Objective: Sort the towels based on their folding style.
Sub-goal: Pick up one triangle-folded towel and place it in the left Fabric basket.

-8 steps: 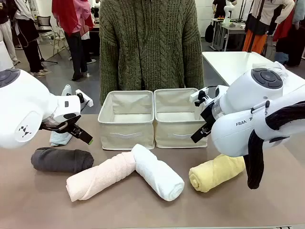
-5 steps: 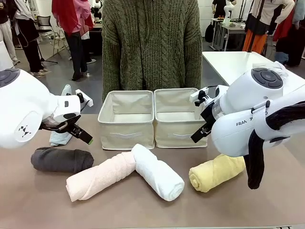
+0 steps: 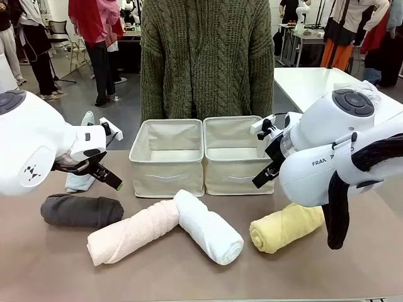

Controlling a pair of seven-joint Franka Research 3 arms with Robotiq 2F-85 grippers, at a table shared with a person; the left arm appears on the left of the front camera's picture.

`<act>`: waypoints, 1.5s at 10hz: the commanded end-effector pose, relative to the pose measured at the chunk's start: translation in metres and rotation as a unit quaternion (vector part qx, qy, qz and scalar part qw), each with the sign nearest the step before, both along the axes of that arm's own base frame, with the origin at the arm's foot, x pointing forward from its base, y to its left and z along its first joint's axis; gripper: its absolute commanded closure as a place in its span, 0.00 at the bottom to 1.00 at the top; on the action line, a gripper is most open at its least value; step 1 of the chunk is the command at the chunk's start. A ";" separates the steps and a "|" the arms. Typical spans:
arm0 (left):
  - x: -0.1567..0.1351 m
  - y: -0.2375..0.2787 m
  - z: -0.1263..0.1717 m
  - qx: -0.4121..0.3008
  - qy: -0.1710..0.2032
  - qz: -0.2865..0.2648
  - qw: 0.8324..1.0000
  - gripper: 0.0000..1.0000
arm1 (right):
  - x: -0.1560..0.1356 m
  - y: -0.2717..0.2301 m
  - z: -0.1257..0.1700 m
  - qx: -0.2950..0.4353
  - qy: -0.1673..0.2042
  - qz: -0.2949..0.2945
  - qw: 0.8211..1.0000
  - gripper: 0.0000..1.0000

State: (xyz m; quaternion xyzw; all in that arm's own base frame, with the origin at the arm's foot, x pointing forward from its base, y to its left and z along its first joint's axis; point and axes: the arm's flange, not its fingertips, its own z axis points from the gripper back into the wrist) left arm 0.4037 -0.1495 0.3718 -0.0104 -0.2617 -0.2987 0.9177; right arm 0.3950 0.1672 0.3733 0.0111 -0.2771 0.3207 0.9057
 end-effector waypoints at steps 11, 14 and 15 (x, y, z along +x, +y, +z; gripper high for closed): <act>-0.025 0.019 0.231 0.062 0.033 -0.062 0.996 0.00 | -0.048 0.012 0.242 -0.027 0.005 -0.061 0.998 0.00; -0.049 0.025 0.281 0.057 -0.013 -0.051 0.997 0.00 | -0.077 0.018 0.263 -0.057 -0.008 -0.042 0.997 0.00; -0.048 0.021 0.275 0.059 0.008 -0.053 0.997 0.00 | -0.077 0.011 0.279 -0.025 -0.003 -0.044 0.999 0.00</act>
